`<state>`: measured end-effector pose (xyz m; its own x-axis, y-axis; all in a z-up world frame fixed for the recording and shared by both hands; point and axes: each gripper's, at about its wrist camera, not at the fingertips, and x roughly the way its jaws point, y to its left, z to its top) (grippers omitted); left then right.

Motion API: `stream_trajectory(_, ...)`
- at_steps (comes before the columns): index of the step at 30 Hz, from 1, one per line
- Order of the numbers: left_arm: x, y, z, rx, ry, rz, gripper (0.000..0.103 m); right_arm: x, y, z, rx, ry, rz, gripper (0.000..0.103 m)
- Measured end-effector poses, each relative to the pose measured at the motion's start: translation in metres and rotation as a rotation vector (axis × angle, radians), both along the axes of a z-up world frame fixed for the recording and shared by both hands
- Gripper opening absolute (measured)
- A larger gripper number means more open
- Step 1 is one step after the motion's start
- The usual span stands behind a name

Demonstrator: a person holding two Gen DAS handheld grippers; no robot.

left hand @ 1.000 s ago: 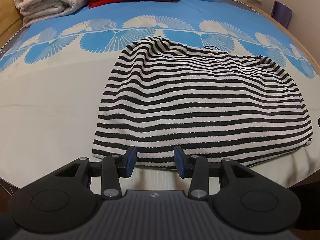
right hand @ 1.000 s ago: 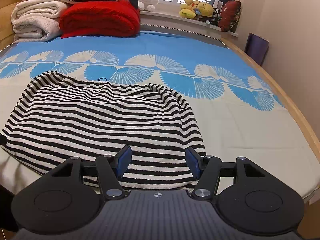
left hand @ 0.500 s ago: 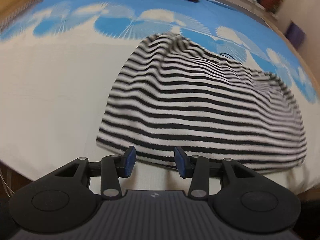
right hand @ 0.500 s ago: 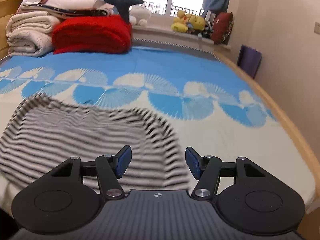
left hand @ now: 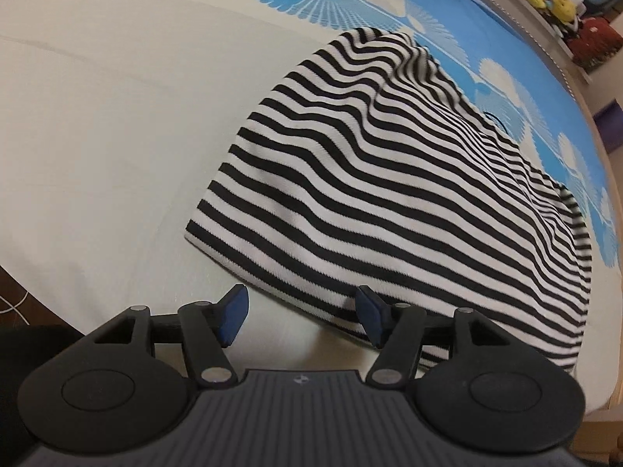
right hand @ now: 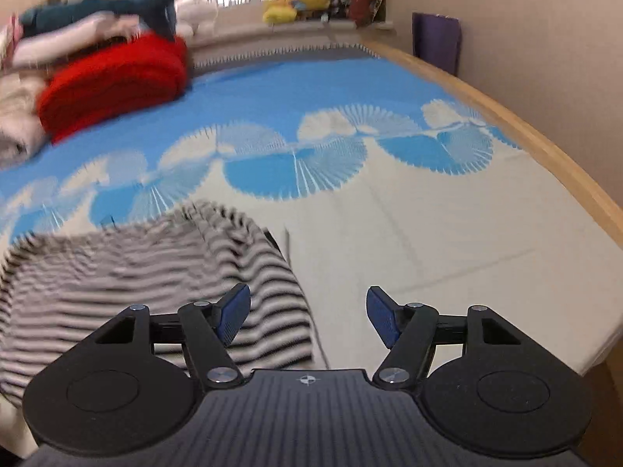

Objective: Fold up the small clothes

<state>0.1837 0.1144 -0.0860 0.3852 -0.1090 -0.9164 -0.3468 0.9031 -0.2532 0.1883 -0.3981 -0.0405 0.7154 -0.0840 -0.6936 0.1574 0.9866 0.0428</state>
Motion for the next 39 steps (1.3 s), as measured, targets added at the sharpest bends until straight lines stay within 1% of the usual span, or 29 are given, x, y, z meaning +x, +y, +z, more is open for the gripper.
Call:
stream_trajectory(2, 0.001, 0.004, -0.001, 0.0, 0.001, 0.02, 0.068, 0.0, 0.001, 0.001, -0.003, -0.026, 0.034, 0.068)
stream_trajectory(5, 0.003, 0.014, -0.003, -0.019, 0.006, 0.073, 0.069, 0.0, 0.006, 0.0, -0.074, -0.033, 0.074, 0.068)
stream_trajectory(9, 0.007, 0.026, -0.011, -0.038, 0.027, 0.131, 0.07, 0.0, 0.005, 0.003, -0.111, -0.064, 0.084, 0.068)
stream_trajectory(12, 0.009, 0.03, -0.018, -0.055, 0.035, 0.166, 0.073, 0.003, -0.001, 0.003, -0.102, -0.062, 0.077, 0.068)
stream_trajectory(15, 0.008, 0.034, -0.019, -0.044, 0.01, 0.217, 0.073, 0.004, -0.007, 0.003, -0.081, -0.055, 0.059, 0.068)
stream_trajectory(17, 0.007, 0.038, -0.021, -0.055, -0.002, 0.253, 0.072, 0.004, -0.011, 0.003, -0.062, -0.054, 0.044, 0.068)
stream_trajectory(18, 0.006, 0.039, -0.021, -0.058, -0.006, 0.265, 0.065, 0.004, -0.013, 0.003, -0.053, -0.054, 0.036, 0.068)
stream_trajectory(19, 0.006, 0.037, -0.02, -0.058, -0.013, 0.255, 0.057, 0.004, -0.014, 0.004, -0.047, -0.055, 0.03, 0.068)
stream_trajectory(20, 0.007, 0.035, -0.019, -0.063, -0.019, 0.232, 0.037, 0.004, -0.016, 0.004, -0.041, -0.056, 0.022, 0.068)
stream_trajectory(21, 0.007, 0.033, -0.018, -0.065, -0.025, 0.213, 0.02, 0.004, -0.017, 0.004, -0.036, -0.057, 0.015, 0.068)
stream_trajectory(23, 0.008, 0.028, -0.011, -0.032, -0.043, 0.187, 0.013, 0.003, -0.021, 0.005, -0.028, -0.06, -0.002, 0.068)
stream_trajectory(26, 0.01, 0.02, 0.008, 0.031, -0.067, 0.173, 0.01, 0.002, -0.032, 0.009, -0.015, -0.07, -0.059, 0.068)
stream_trajectory(28, 0.014, 0.001, 0.031, 0.137, -0.09, 0.133, 0.009, 0.001, -0.041, 0.011, -0.007, -0.079, -0.111, 0.068)
stream_trajectory(30, 0.022, -0.032, 0.059, 0.251, -0.142, 0.074, 0.009, -0.001, -0.052, 0.013, -0.007, -0.089, -0.166, 0.068)
stream_trajectory(31, 0.027, -0.052, 0.074, 0.299, -0.186, 0.037, 0.009, -0.002, -0.057, 0.015, -0.005, -0.097, -0.19, 0.068)
stream_trajectory(33, 0.03, -0.108, 0.107, 0.388, -0.31, -0.077, 0.008, -0.005, -0.069, 0.018, 0.009, -0.121, -0.24, 0.068)
stream_trajectory(34, 0.029, -0.139, 0.122, 0.419, -0.376, -0.141, 0.007, -0.008, -0.075, 0.02, 0.013, -0.136, -0.265, 0.068)
stream_trajectory(36, 0.025, -0.2, 0.138, 0.448, -0.478, -0.266, 0.006, -0.012, -0.086, 0.023, 0.017, -0.16, -0.304, 0.068)
stream_trajectory(37, 0.019, -0.237, 0.141, 0.445, -0.524, -0.353, 0.006, -0.015, -0.092, 0.025, 0.021, -0.177, -0.324, 0.068)
stream_trajectory(39, 0.004, -0.299, 0.134, 0.413, -0.578, -0.507, 0.004, -0.021, -0.099, 0.03, -0.007, -0.22, -0.362, 0.067)
